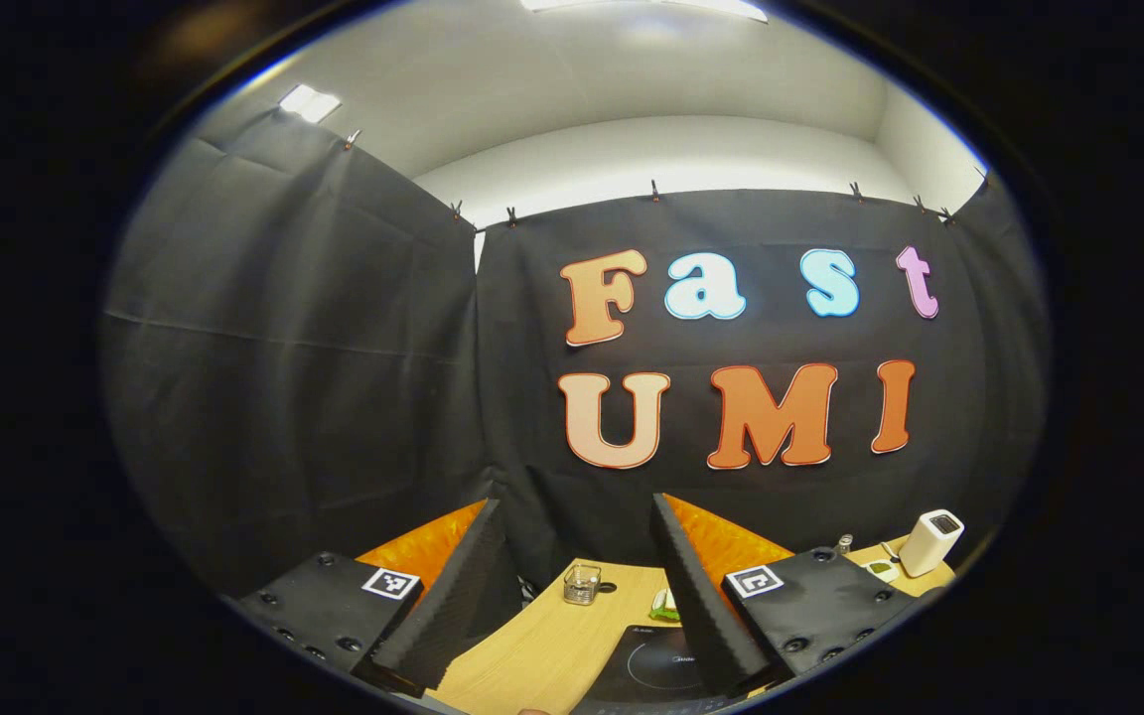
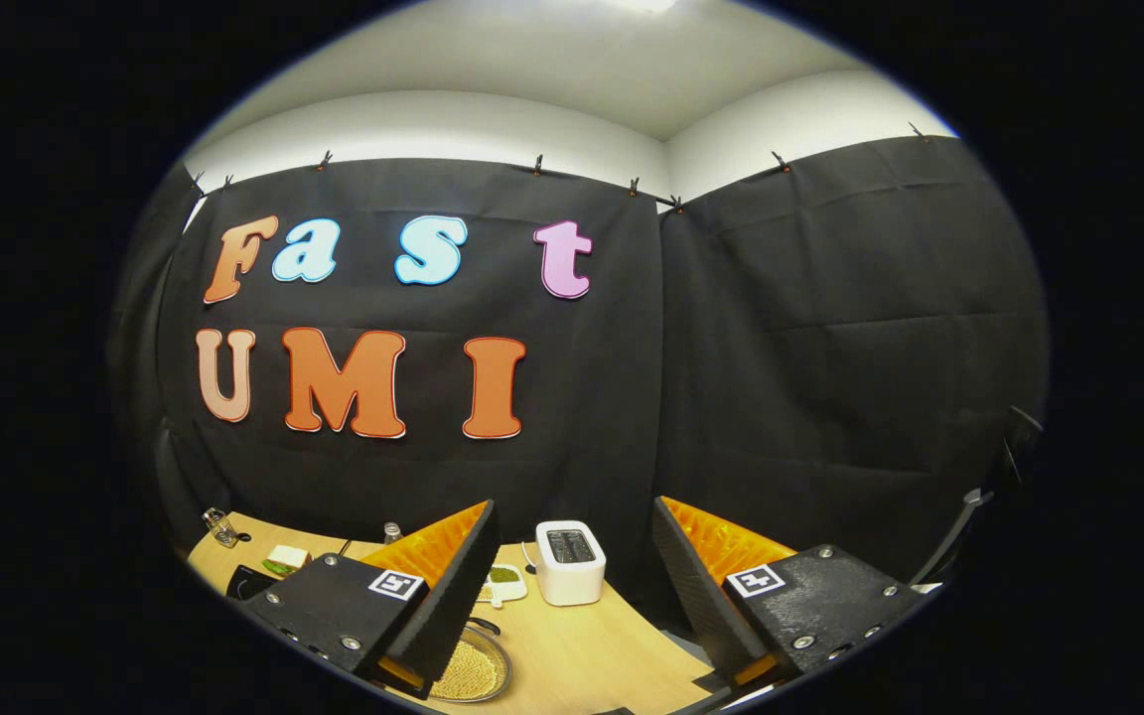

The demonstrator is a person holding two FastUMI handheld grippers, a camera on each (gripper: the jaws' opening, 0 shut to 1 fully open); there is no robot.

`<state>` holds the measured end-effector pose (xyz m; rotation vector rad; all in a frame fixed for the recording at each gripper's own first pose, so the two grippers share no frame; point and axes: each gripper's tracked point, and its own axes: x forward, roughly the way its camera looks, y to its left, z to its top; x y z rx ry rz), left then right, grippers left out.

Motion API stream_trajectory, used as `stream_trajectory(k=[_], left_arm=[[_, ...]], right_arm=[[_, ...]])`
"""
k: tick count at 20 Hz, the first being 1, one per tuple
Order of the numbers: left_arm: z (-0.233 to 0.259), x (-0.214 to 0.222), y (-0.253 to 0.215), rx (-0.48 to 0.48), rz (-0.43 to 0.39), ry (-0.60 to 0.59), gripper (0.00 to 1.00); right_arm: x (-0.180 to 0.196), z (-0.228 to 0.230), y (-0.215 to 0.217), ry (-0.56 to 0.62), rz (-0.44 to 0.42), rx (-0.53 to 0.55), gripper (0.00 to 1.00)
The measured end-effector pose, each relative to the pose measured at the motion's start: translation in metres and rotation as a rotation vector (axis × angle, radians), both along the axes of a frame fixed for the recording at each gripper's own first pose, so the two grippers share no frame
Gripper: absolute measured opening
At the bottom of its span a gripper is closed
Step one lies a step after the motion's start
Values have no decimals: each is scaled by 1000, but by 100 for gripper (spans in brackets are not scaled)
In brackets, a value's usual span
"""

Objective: First push the handle of the pot to place it horizontally, then grasp the pot with both hands and set it on the induction cooktop.

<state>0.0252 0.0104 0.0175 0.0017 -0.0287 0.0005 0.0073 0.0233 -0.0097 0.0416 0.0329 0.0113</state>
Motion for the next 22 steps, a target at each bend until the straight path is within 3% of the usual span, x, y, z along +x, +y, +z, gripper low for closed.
stream_trajectory(k=[3, 5, 9, 11, 12, 13, 17, 22], left_arm=[[0, 6, 8, 15, 2, -3, 96], [-1, 8, 13, 19, 1, -5, 96], [-3, 15, 22, 18, 2, -2, 96], [-4, 16, 28, 15, 7, -5, 97], [-4, 17, 31, 13, 9, -4, 96], [-4, 18, 34, 9, 12, -8, 96], [1, 20, 42, 14, 9, -24, 97], [-1, 23, 50, 19, -1, -24, 96]], right_arm=[[2, 0, 10, 4, 6, 22, 96], [1, -1, 20, 7, 20, 27, 81], [-1, -2, 41, 10, 57, 3, 65], [-2, -4, 49, 10, 70, -9, 49], [-4, -4, 52, 12, 75, -11, 51], [-4, -5, 55, 14, 80, -10, 41], [-9, -11, 62, 26, 86, -15, 22], [-17, -20, 80, 49, 113, -14, 9]])
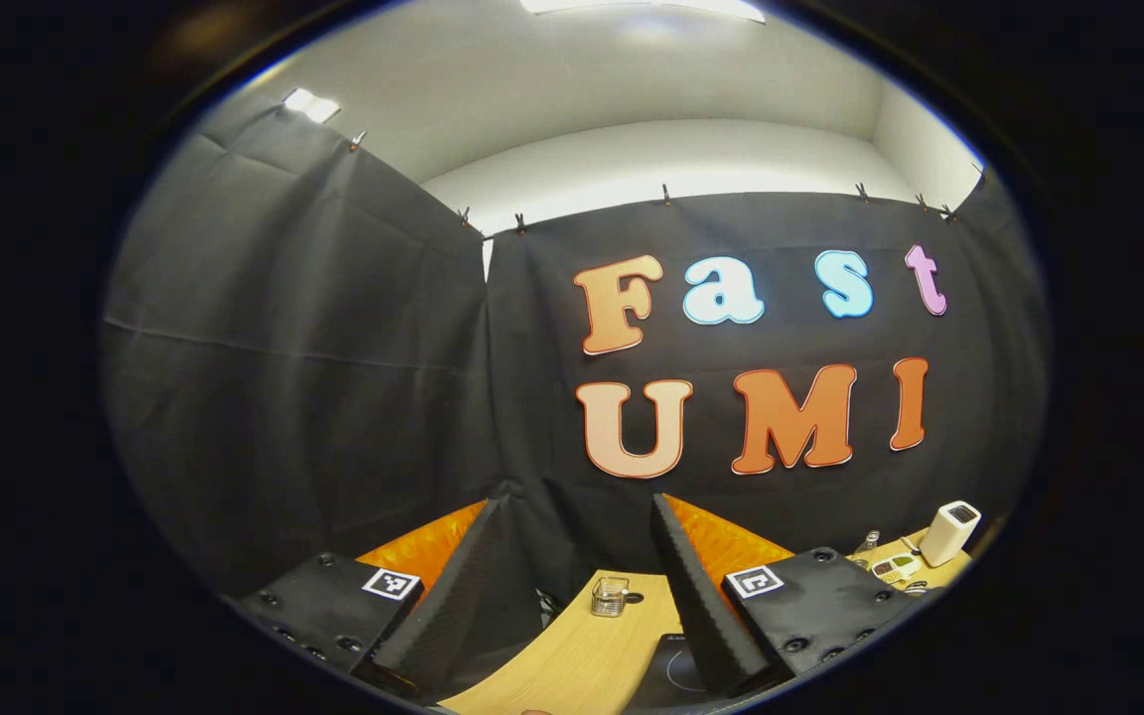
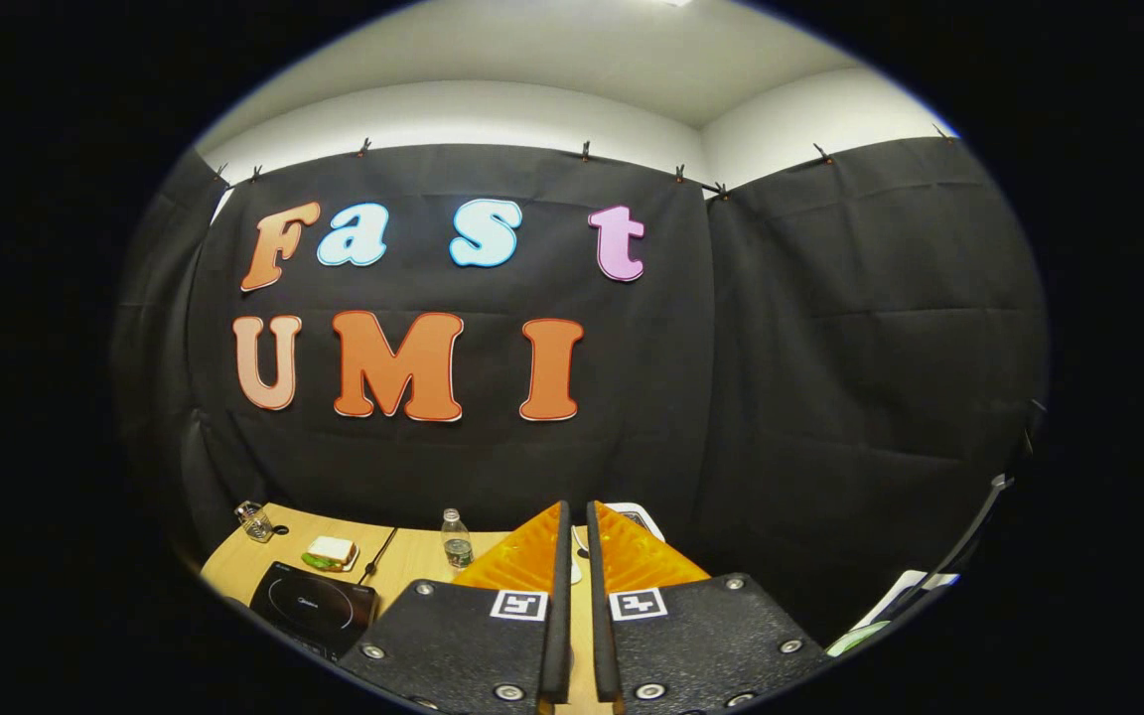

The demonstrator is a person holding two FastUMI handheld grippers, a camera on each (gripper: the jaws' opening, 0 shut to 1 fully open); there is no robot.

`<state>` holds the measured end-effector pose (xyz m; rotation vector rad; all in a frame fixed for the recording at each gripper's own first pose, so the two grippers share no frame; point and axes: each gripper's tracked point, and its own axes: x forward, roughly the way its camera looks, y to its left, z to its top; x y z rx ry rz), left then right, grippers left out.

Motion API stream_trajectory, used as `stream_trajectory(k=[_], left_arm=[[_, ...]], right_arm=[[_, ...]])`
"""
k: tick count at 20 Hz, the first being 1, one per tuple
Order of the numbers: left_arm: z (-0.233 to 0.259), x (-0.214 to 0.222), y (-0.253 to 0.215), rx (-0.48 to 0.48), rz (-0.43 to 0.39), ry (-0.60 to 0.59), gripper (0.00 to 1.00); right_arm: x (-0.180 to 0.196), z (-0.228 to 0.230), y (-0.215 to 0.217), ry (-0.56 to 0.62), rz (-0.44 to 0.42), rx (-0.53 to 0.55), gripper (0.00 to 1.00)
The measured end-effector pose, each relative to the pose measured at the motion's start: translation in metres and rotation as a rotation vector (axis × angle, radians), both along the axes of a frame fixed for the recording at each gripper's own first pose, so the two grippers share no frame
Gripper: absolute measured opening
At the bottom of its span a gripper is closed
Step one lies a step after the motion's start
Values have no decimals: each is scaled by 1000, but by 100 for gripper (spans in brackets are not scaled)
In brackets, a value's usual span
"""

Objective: First push the handle of the pot to place it horizontally, then grasp the pot with both hands and set it on the induction cooktop.

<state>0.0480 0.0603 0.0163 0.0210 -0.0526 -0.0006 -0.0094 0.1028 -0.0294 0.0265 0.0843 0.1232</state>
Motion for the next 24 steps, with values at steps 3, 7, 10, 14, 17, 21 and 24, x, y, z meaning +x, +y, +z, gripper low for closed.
stream_trajectory(k=[3, 7, 10, 14, 17, 21, 24], left_arm=[[-1, 0, 6, 1, -11, 9, 96], [-2, 4, 14, 5, -10, 9, 96], [-9, 4, 23, 1, -7, 23, 96], [-14, 4, 38, 9, 8, 33, 96], [-19, 4, 47, 5, 19, 39, 96], [-28, 4, 56, 3, 26, 56, 96], [-33, 5, 61, 14, 36, 67, 96]], right_arm=[[-5, -19, 17, 56, 32, 0, 4], [-14, -55, 39, 138, 63, -24, 0], [-22, -85, 60, 203, 101, -48, 0], [-33, -123, 88, 290, 157, -86, 0], [-42, -151, 102, 346, 185, -131, 0], [-60, -190, 125, 444, 239, -134, 0], [-73, -219, 134, 509, 257, -167, 0]])
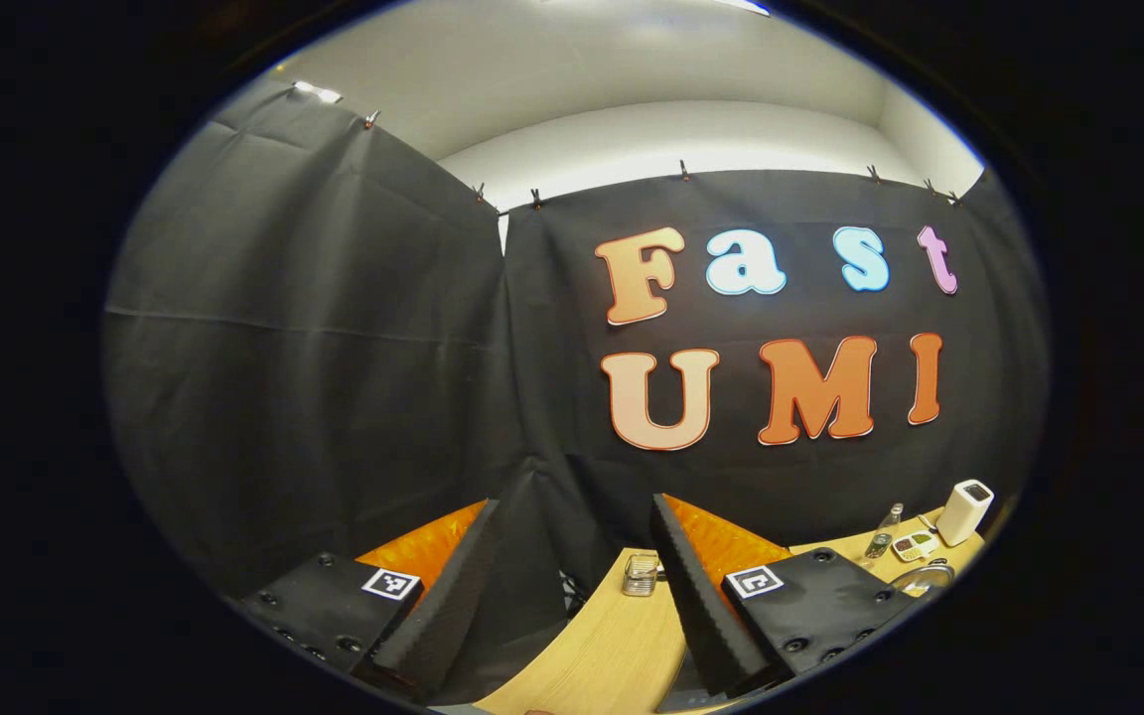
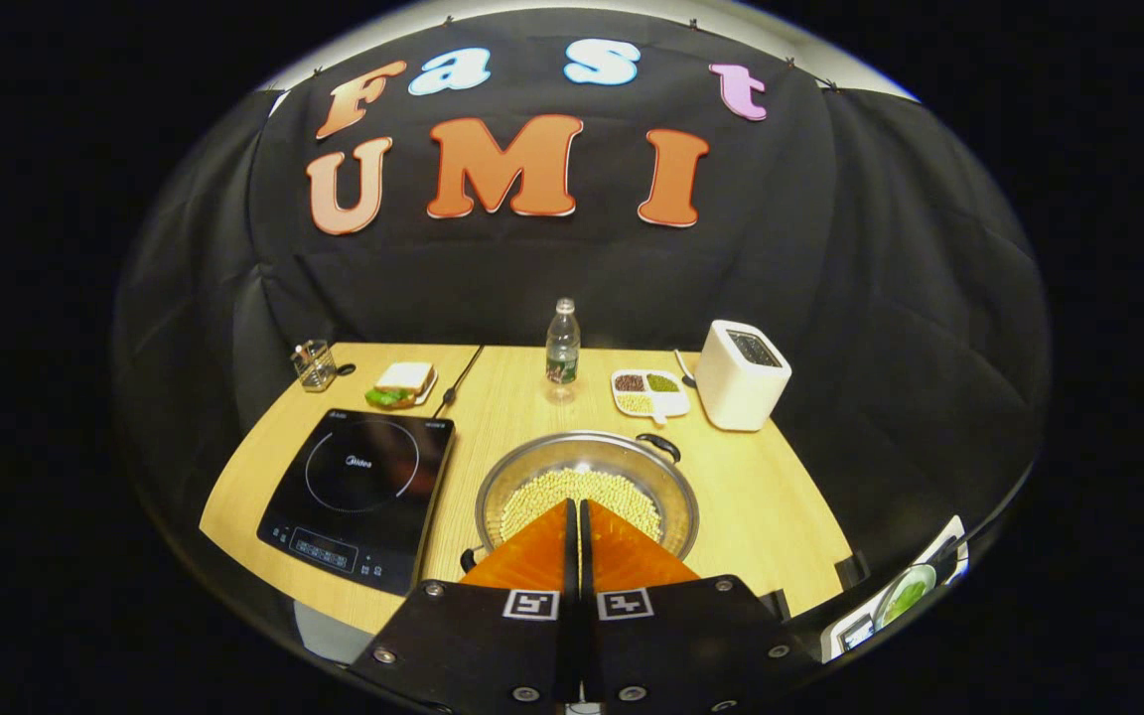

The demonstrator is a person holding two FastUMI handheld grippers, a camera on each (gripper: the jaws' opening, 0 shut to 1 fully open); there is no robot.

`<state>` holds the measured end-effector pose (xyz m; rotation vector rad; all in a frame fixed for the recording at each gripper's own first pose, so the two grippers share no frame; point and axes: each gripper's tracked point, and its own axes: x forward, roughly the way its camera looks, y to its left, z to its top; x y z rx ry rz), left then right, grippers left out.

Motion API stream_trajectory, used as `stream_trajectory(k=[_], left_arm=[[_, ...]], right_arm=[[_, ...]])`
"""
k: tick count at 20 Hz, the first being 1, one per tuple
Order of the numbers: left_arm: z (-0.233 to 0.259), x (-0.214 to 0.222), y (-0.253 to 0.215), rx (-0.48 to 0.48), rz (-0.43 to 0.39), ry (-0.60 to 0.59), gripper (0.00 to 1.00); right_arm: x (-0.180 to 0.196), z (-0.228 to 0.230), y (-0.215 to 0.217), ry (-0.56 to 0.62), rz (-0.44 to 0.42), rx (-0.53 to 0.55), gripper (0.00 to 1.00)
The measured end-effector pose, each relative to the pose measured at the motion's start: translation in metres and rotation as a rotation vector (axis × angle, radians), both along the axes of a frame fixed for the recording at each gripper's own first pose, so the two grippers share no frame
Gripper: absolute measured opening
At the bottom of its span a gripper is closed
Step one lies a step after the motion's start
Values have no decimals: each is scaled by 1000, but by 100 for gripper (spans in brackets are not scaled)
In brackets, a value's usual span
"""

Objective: First push the handle of the pot to place it horizontally, then grasp the pot with both hands and set it on the induction cooktop.

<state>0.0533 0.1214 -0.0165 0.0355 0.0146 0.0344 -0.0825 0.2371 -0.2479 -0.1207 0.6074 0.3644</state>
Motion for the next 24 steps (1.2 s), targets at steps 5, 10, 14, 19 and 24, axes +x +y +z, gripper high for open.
stream_trajectory(k=[5, 10, 14, 19, 24], left_arm=[[-6, 4, 8, 12, 15, 11, 96], [-17, 6, 8, 6, 12, 25, 96], [-26, 9, 14, 18, 30, 42, 96], [-34, 13, 17, 34, 43, 51, 96], [-37, 15, 21, 33, 47, 57, 96]], right_arm=[[-20, -37, 14, 97, 35, -22, 0], [-31, -75, 27, 174, 66, -58, 0], [-47, -106, 31, 259, 86, -81, 0], [-62, -143, 33, 342, 111, -136, 0], [-62, -166, 37, 373, 129, -179, 0]])
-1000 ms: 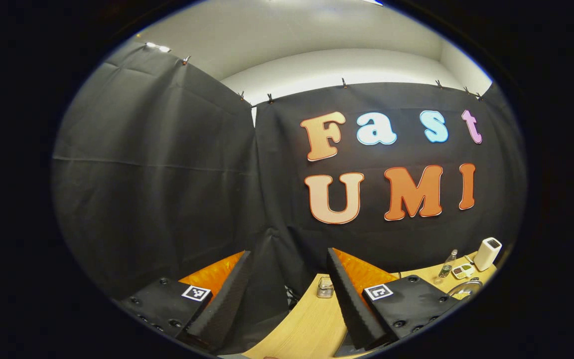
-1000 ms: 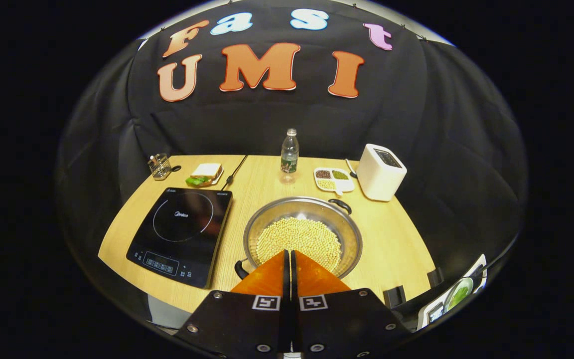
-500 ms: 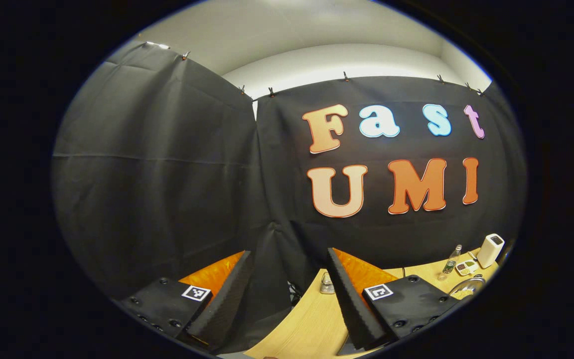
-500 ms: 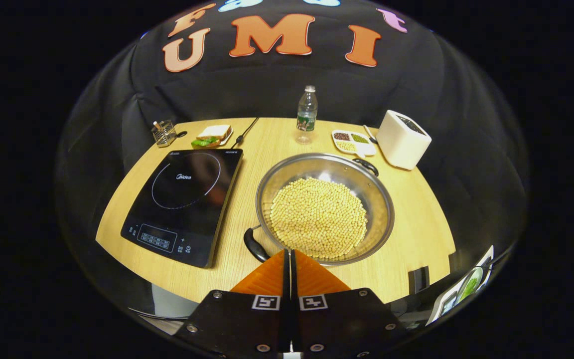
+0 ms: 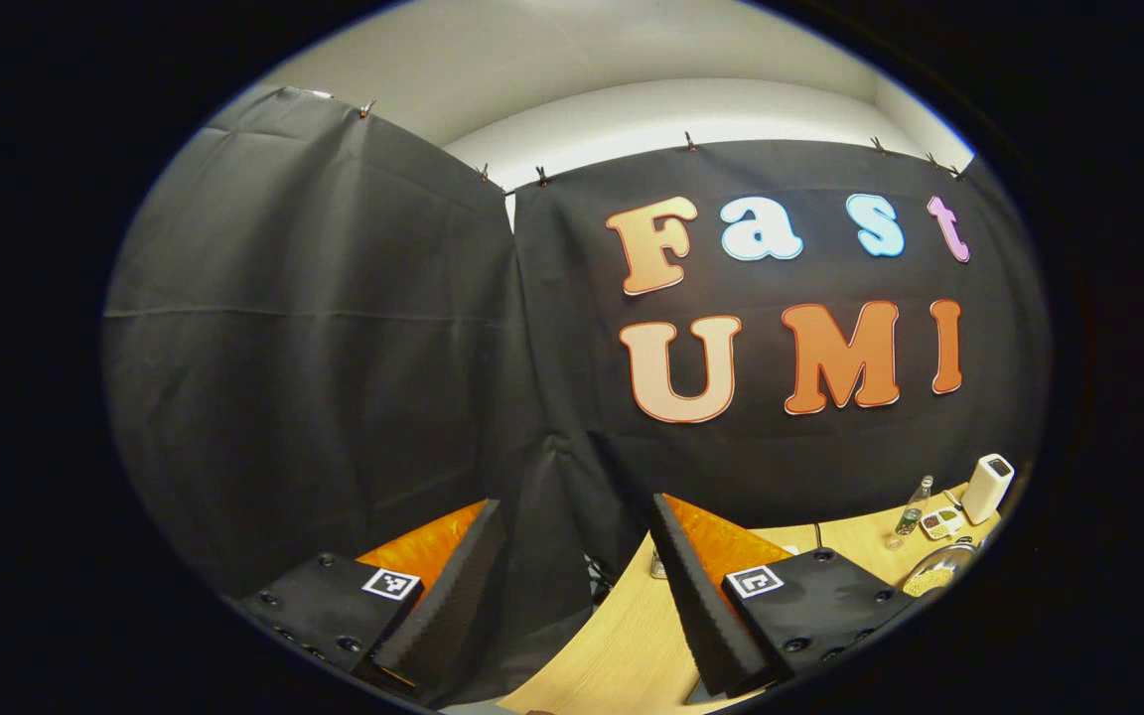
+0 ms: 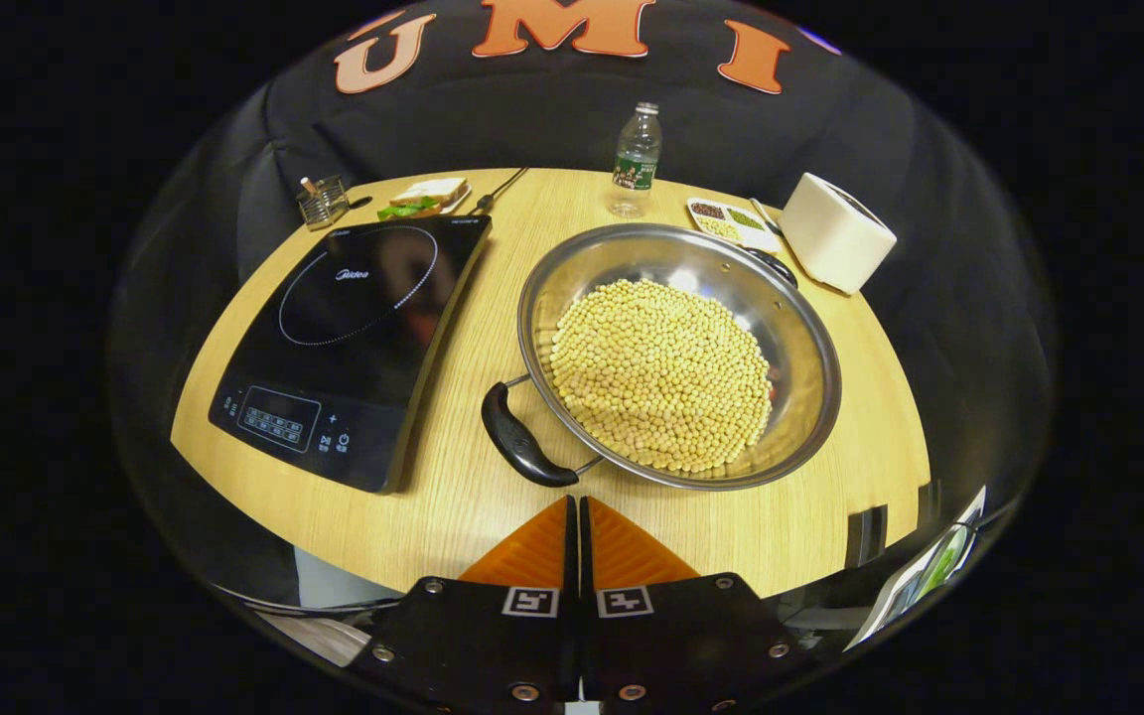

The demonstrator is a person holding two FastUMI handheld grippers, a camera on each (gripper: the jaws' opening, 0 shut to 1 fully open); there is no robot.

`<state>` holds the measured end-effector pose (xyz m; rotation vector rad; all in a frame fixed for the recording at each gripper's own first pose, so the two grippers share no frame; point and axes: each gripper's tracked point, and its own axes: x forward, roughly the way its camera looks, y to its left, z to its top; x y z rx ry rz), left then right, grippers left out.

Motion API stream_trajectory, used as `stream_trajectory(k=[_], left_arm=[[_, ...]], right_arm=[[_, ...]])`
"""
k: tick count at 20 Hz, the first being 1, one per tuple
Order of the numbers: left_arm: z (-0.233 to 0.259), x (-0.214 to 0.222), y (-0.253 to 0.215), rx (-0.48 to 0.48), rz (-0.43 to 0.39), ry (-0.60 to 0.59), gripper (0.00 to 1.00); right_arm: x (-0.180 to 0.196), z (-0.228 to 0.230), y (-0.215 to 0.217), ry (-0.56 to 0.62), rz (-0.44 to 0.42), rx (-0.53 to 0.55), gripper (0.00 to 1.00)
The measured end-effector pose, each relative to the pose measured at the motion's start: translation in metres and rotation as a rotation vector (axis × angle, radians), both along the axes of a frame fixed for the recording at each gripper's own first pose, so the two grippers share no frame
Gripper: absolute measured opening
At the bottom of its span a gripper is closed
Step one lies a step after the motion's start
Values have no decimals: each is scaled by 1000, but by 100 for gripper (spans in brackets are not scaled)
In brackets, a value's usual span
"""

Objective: First push the handle of the pot to place it horizontally, then grasp the pot with both hands and set it on the induction cooktop.

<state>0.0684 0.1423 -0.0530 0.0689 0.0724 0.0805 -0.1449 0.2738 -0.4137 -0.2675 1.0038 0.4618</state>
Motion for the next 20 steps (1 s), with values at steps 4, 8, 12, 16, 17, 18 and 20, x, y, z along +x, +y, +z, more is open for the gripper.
stream_trajectory(k=[4, 8, 12, 16, 17, 18, 20], left_arm=[[2, 1, 7, 0, 13, -7, 96], [3, 0, 17, -7, 30, -13, 96], [6, -1, 29, -9, 53, -21, 96], [8, -4, 39, -5, 69, -26, 96], [7, -3, 42, -5, 72, -26, 96], [7, -3, 44, -5, 77, -26, 96], [7, -4, 51, -8, 86, -24, 96]], right_arm=[[4, -9, 5, -1, 33, -33, 0], [4, -15, 11, 7, 53, -57, 0], [8, -15, 24, 19, 67, -49, 0], [11, -13, 40, 20, 89, -33, 0], [13, -13, 44, 18, 95, -29, 0], [14, -11, 49, 17, 100, -26, 0], [16, -11, 57, 17, 105, -17, 0]])
